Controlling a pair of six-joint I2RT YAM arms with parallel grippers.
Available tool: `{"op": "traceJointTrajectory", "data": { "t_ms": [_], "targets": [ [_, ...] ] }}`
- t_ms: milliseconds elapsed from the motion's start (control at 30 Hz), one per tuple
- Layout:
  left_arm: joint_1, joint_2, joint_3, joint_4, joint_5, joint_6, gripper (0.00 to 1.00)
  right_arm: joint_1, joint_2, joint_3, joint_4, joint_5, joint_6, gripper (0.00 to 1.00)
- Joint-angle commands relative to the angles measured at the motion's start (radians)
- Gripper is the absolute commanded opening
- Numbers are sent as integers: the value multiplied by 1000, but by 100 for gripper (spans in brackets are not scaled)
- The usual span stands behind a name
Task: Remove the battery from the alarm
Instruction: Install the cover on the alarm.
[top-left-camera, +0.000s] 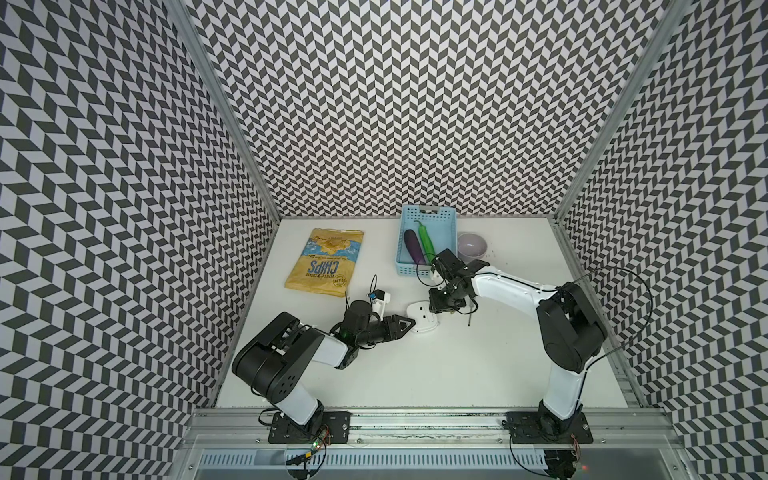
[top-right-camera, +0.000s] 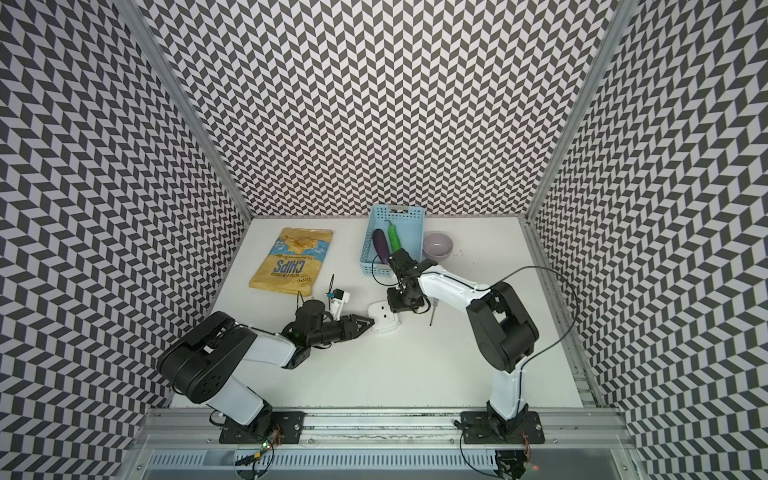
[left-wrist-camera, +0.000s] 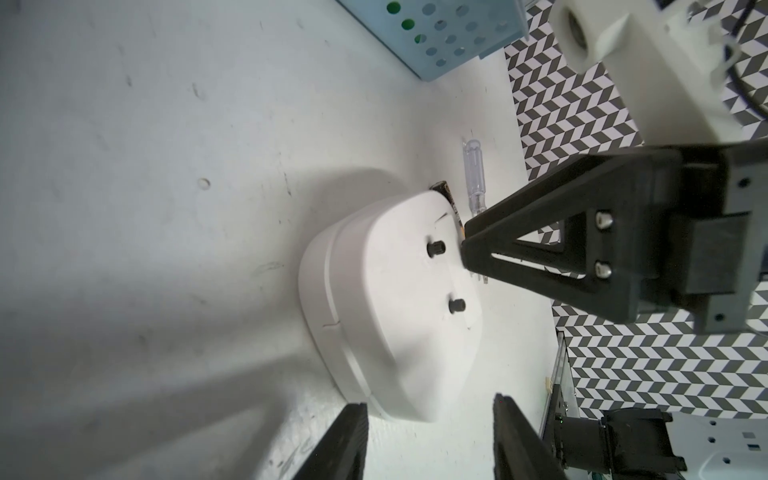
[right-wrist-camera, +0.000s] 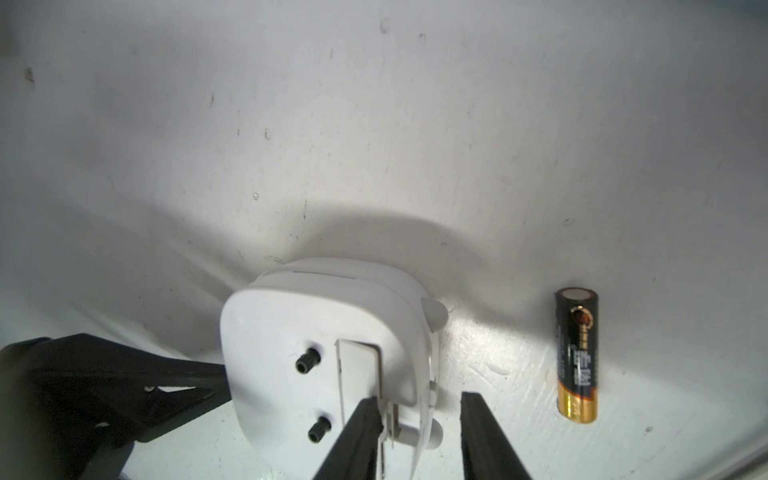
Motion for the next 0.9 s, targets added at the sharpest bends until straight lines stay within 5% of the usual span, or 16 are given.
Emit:
{"op": "traceJointTrajectory", "data": {
  "t_ms": [0, 867],
  "targets": [
    [8, -24, -7, -13, -5, 20, 49, 1, 55, -41, 9, 17, -18, 37],
    [43, -59, -18, -41, 1, 38, 54, 0, 31, -30, 35, -24, -38, 40]
  ]
}}
